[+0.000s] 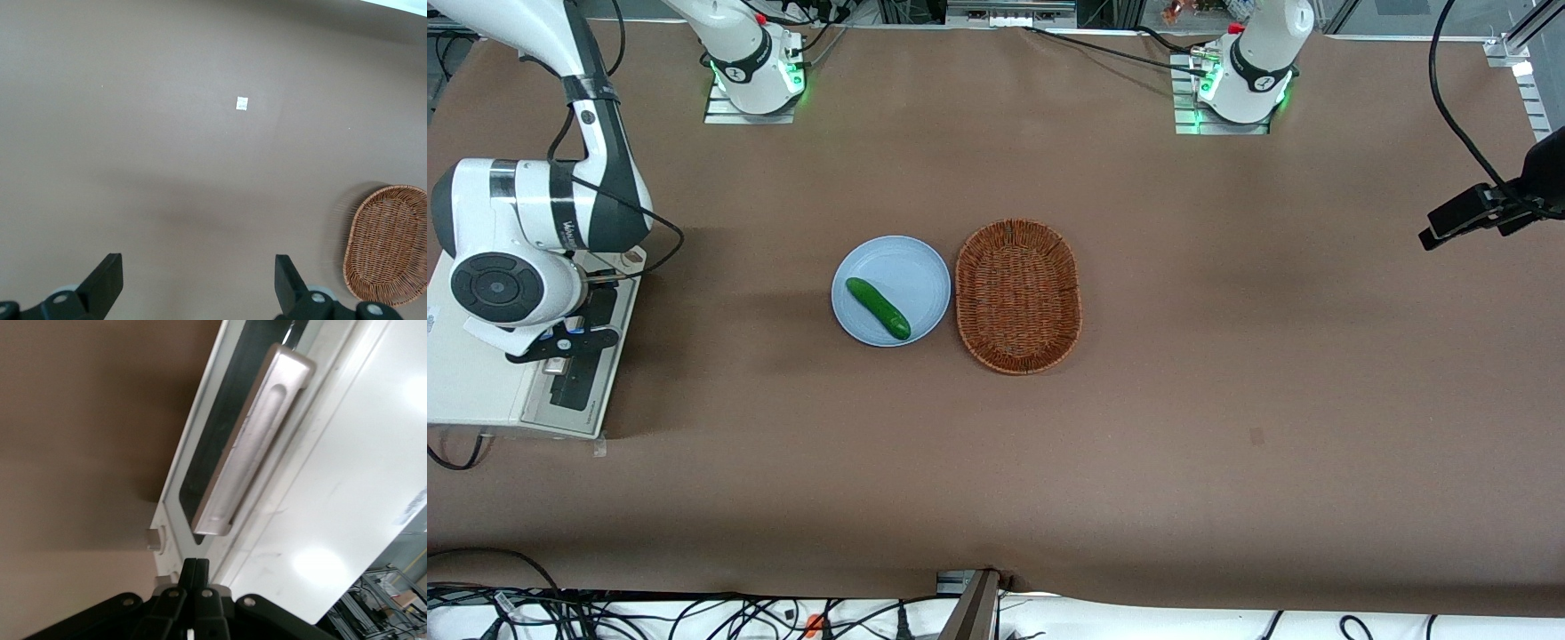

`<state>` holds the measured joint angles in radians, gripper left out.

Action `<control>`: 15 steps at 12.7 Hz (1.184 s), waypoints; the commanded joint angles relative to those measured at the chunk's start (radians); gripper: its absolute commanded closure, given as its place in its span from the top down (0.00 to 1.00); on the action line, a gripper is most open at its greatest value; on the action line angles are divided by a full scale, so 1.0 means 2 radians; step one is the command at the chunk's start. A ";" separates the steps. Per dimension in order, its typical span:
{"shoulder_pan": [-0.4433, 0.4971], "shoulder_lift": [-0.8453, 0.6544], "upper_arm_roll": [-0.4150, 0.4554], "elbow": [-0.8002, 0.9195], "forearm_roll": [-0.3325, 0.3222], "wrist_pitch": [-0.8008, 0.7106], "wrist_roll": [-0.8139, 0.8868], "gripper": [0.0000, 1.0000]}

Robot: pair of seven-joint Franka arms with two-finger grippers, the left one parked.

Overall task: Open oven door with right arm only
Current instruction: 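Lower the right gripper onto the silver door handle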

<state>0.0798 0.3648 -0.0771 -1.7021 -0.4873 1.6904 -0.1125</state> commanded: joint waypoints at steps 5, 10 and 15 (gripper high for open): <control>-0.016 0.019 -0.001 0.000 -0.032 0.041 -0.001 0.00; -0.017 0.021 -0.001 0.001 -0.036 0.051 0.000 0.00; -0.017 0.032 -0.001 0.003 -0.032 0.066 0.005 0.00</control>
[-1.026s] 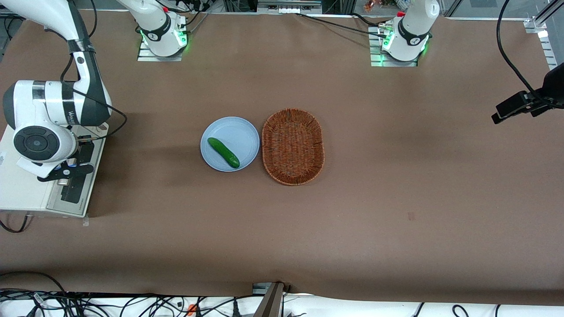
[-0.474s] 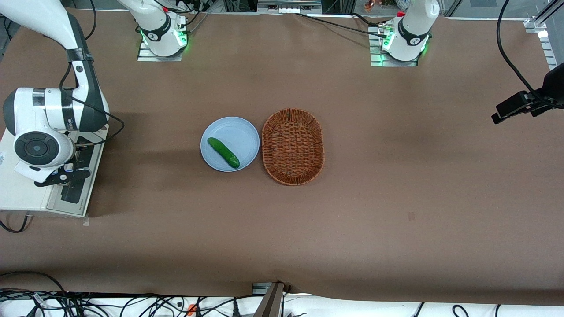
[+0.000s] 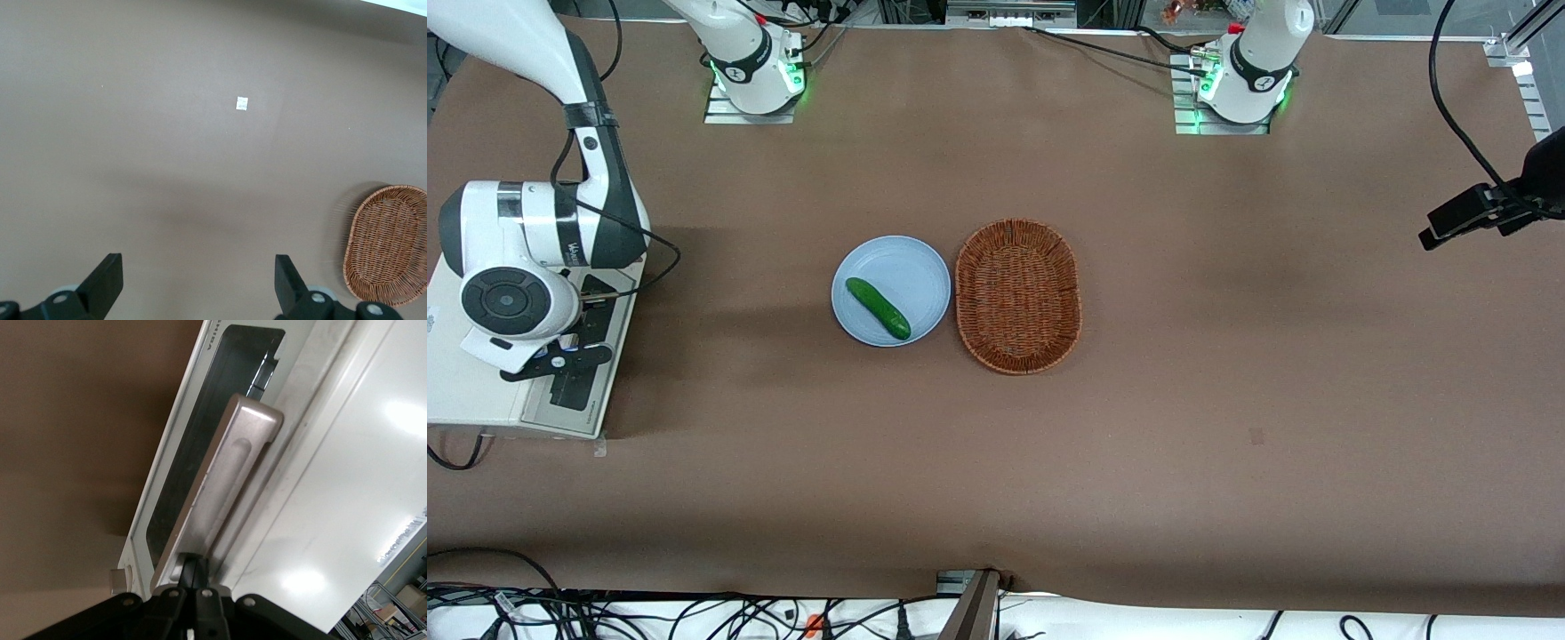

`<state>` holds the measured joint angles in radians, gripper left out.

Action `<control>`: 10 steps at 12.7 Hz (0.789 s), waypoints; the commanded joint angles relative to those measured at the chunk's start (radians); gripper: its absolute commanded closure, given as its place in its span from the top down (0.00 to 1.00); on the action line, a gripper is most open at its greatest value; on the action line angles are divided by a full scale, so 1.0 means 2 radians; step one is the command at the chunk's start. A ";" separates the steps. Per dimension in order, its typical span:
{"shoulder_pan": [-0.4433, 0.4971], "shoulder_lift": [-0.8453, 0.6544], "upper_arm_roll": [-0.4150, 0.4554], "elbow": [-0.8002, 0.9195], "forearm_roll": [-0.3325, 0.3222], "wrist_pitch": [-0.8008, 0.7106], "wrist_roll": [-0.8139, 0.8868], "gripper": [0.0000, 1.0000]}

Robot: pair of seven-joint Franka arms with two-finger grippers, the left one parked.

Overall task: Open oven door with right arm only
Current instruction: 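Lower the right gripper onto the silver door handle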

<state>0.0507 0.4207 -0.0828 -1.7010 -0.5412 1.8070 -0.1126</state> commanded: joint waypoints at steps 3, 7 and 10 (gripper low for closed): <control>-0.002 0.011 0.002 0.002 0.014 0.008 0.009 0.00; 0.001 0.028 0.003 0.012 0.057 0.008 0.009 0.00; 0.001 0.039 0.003 0.012 0.064 0.014 0.008 0.00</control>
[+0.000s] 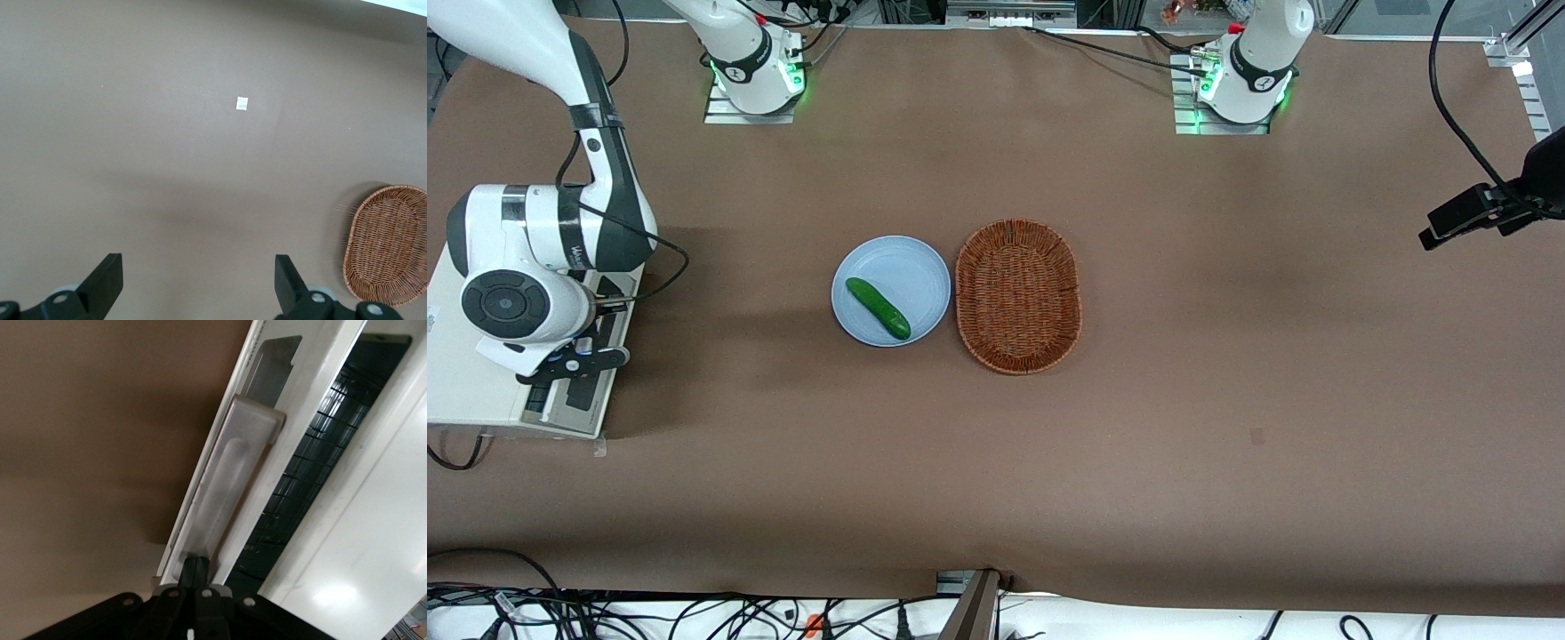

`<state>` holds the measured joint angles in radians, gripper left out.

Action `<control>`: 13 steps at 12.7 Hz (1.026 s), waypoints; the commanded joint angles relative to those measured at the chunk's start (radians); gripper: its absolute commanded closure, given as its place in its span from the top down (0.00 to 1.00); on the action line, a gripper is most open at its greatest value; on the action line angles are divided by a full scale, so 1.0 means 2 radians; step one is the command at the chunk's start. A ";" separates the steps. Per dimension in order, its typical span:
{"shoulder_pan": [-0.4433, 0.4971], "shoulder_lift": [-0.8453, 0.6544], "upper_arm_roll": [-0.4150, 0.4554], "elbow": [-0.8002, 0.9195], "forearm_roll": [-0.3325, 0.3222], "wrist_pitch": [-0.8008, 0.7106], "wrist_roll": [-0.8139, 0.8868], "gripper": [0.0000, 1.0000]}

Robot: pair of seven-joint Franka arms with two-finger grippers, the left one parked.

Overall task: Open oven door with right arm only
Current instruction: 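Pull the door handle down and outward with the right gripper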

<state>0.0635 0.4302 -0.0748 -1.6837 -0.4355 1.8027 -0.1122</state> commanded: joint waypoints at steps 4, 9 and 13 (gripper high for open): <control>-0.006 0.051 -0.001 0.003 0.011 0.036 0.008 0.00; -0.009 0.072 -0.001 0.002 0.024 0.055 0.008 0.00; -0.009 0.081 -0.001 0.001 0.031 0.069 0.008 0.00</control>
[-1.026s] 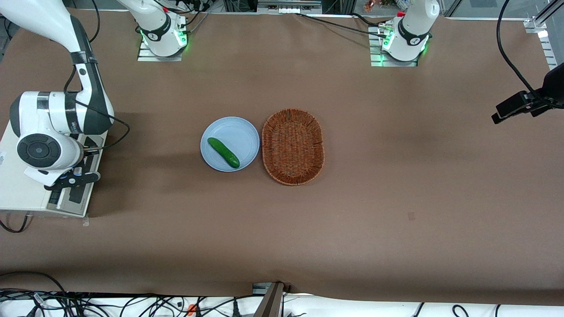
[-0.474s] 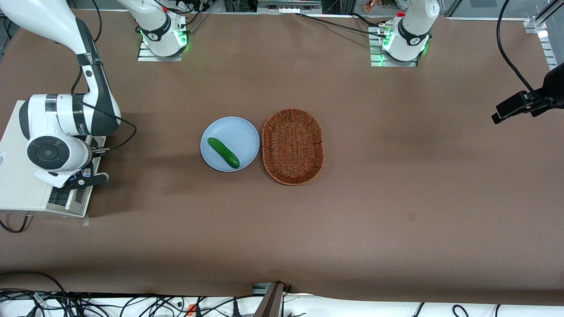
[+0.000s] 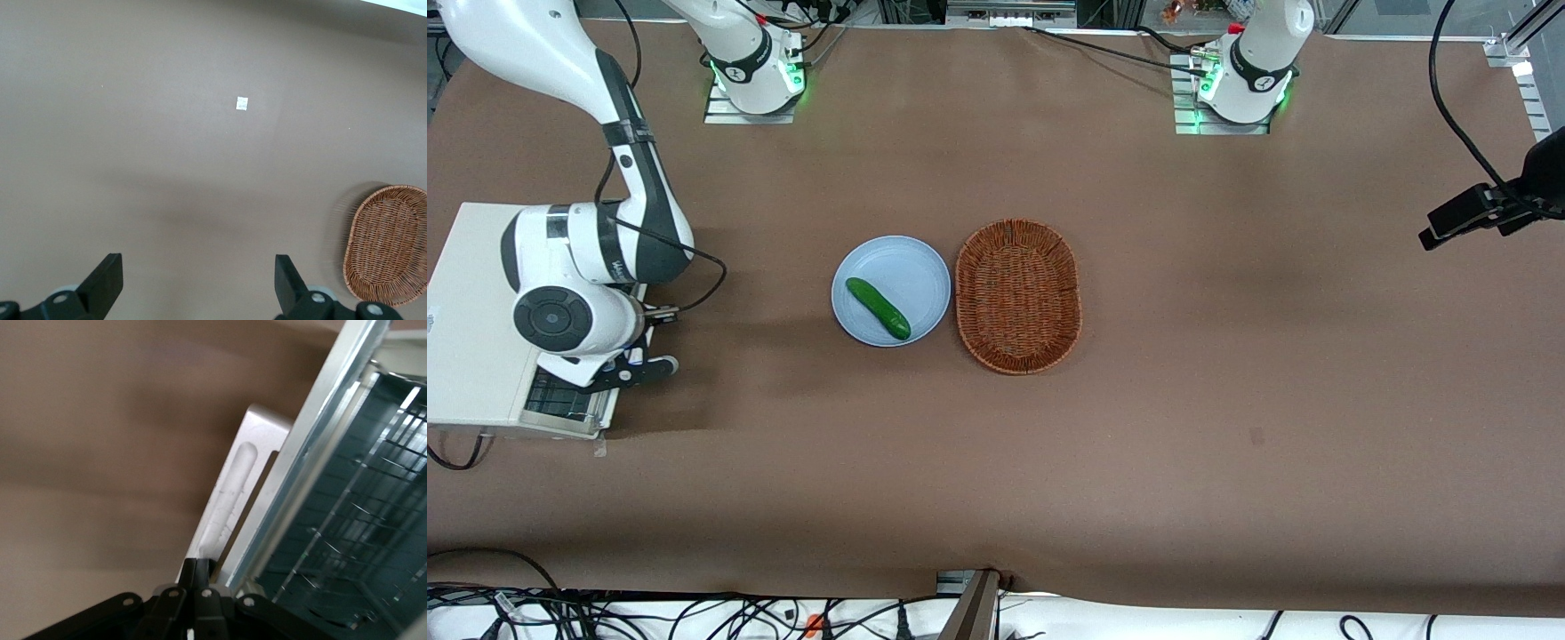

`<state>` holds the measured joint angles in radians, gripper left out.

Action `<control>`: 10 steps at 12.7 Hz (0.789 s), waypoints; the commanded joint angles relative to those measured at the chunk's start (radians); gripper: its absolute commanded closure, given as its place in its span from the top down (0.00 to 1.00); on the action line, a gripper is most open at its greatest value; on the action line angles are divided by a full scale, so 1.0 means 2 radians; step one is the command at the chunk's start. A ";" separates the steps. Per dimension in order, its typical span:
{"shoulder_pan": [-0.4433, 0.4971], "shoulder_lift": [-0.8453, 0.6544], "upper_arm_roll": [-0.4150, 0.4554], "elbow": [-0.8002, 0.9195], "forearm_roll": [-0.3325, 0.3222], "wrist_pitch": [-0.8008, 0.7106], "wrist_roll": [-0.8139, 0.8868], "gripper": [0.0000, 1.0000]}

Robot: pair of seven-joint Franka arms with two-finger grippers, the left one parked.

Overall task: Open oven door with right arm only
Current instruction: 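Pull the door handle down and outward with the right gripper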

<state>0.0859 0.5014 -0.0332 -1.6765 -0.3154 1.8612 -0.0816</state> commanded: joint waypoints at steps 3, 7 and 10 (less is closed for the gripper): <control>-0.021 0.059 -0.022 -0.002 -0.021 0.058 -0.008 0.00; -0.028 0.079 -0.022 -0.002 -0.013 0.078 -0.008 0.00; -0.035 0.087 -0.022 -0.001 0.008 0.083 -0.008 0.00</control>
<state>0.0781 0.6569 -0.0140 -1.6784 -0.2147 2.0302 -0.0580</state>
